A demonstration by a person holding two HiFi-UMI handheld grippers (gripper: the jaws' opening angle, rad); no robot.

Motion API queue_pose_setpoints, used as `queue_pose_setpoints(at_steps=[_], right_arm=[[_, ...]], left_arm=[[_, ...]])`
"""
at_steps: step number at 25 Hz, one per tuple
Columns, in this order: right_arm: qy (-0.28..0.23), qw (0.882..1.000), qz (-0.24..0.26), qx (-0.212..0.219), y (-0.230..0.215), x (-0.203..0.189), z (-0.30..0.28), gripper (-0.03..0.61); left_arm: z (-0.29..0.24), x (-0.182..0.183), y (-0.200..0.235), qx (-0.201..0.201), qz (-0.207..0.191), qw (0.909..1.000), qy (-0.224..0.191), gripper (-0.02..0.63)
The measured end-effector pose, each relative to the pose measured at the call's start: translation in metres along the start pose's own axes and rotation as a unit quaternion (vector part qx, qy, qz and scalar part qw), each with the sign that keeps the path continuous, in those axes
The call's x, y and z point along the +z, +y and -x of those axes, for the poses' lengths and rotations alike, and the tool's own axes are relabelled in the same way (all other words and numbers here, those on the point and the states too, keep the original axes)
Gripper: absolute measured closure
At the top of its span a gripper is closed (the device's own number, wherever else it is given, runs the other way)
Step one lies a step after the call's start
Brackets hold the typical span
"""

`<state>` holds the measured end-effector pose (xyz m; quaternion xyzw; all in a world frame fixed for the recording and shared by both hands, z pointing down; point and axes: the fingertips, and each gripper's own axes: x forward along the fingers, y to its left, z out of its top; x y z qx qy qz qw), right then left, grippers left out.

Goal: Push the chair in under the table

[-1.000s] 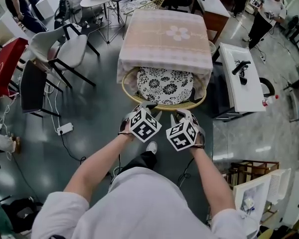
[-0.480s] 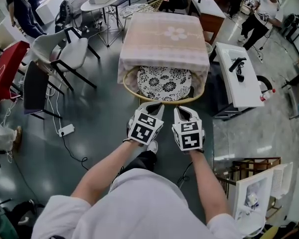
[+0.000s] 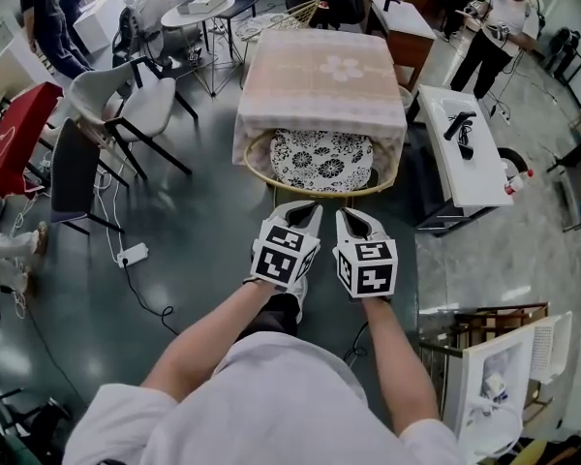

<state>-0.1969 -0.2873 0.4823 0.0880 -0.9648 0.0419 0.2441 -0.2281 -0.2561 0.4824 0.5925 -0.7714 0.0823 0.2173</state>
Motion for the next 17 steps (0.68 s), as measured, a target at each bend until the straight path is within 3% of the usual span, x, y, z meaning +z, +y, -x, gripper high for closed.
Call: queue_pose_setpoints(at_steps=[17], right_arm=[[0.003,1.0,-0.01,0.004,0.0035,-0.007,-0.0021,0.575]], left_arm=[[0.0032,-0.0081,0.0009,0.002,0.0,0.9999,0.01,0.609]])
